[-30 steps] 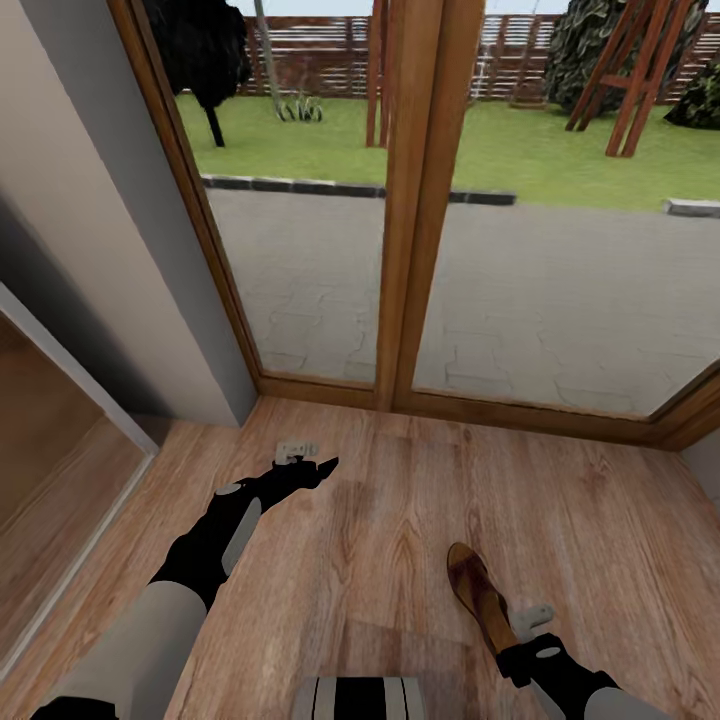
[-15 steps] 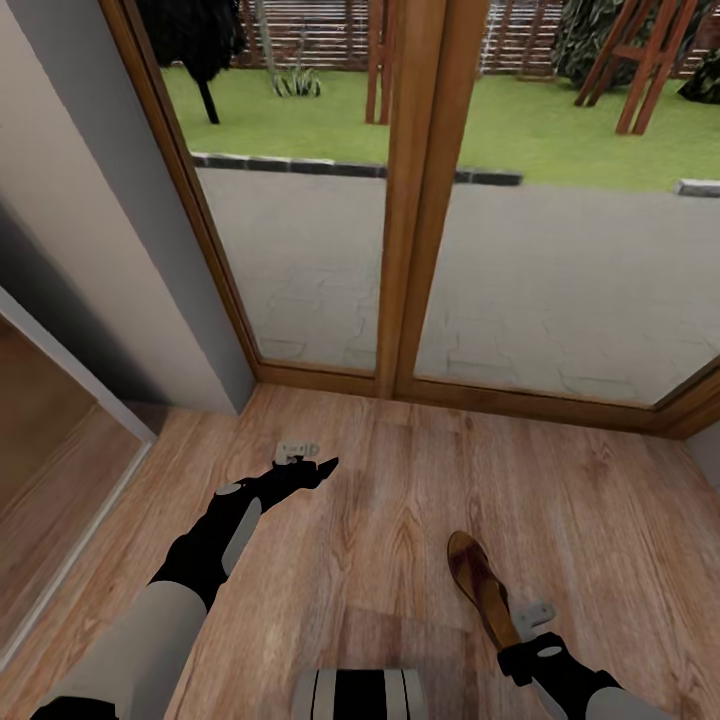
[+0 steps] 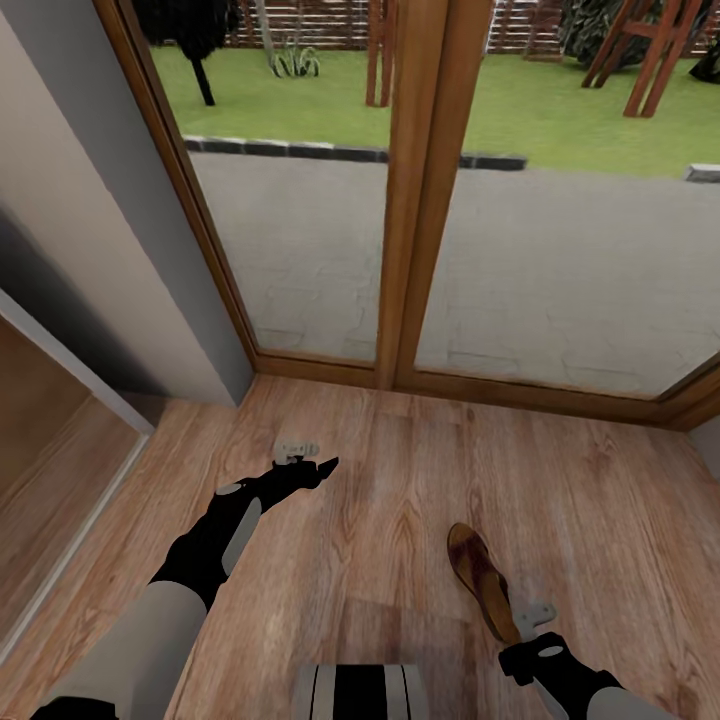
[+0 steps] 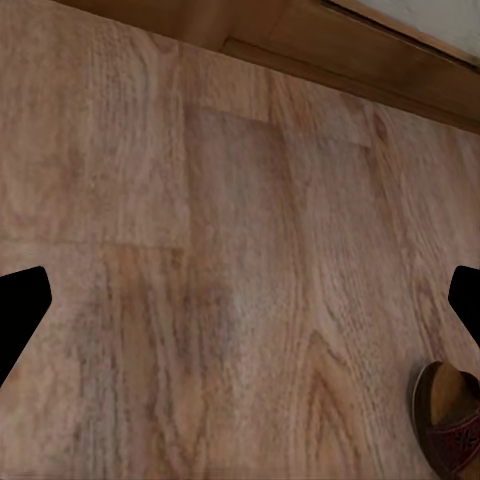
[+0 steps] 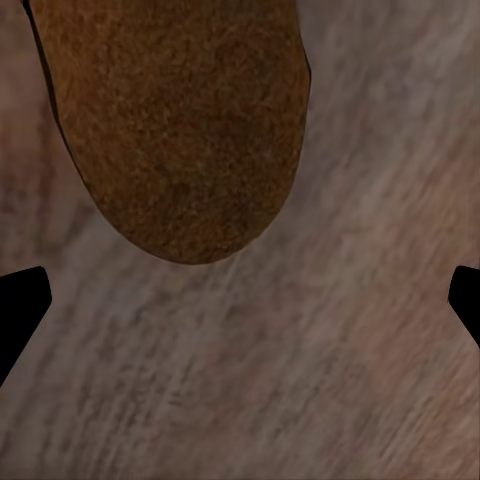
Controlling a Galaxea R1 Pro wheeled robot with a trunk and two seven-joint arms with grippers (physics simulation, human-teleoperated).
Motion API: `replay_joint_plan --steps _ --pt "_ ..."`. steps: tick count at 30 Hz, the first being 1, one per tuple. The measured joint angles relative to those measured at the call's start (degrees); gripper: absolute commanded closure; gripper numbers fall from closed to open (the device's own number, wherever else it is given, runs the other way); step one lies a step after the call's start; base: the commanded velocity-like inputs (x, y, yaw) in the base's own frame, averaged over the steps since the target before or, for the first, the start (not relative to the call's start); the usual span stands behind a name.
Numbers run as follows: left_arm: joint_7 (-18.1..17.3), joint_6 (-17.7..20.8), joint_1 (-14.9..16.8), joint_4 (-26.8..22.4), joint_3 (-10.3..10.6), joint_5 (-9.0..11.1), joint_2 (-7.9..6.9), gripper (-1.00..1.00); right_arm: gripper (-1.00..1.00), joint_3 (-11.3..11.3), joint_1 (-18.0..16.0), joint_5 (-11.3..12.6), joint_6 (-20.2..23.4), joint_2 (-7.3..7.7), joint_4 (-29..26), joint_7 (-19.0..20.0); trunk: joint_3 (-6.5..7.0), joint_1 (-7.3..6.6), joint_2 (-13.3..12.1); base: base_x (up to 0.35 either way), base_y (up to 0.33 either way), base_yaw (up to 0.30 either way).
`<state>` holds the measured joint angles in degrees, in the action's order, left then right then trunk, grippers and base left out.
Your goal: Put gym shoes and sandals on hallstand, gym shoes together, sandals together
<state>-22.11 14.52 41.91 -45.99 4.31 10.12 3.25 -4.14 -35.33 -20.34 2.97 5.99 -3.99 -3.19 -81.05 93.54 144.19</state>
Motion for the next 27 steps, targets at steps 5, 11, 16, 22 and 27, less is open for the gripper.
replay_joint_plan --steps 5,11,16,22,27 --pt "0.0 0.0 0.0 0.0 0.0 0.0 0.0 -1.0 -1.0 0.0 0.0 0.0 0.0 0.01 0.0 0.0 -0.29 0.0 0.0 0.0 0.0 0.0" --pt "0.0 0.0 0.0 0.0 0.0 0.0 0.0 -1.0 -1.0 0.0 0.0 0.0 0.0 0.01 0.0 0.0 -0.35 0.0 0.0 0.015 0.0 0.0" --pt "0.0 0.0 0.0 0.0 0.0 0.0 0.0 -1.0 -1.0 0.0 0.0 0.0 0.0 0.0 0.0 0.0 -0.36 -0.01 0.0 0.121 0.0 0.0" --pt "0.0 0.0 0.0 0.0 0.0 0.0 0.0 -1.0 -1.0 0.0 0.0 0.0 0.0 0.0 0.0 0.0 -0.36 0.0 0.0 0.024 0.0 0.0" --pt "0.0 0.0 0.0 0.0 0.0 0.0 0.0 -1.0 -1.0 0.0 0.0 0.0 0.0 0.0 0.0 0.0 -0.36 0.0 0.0 0.003 0.0 0.0"
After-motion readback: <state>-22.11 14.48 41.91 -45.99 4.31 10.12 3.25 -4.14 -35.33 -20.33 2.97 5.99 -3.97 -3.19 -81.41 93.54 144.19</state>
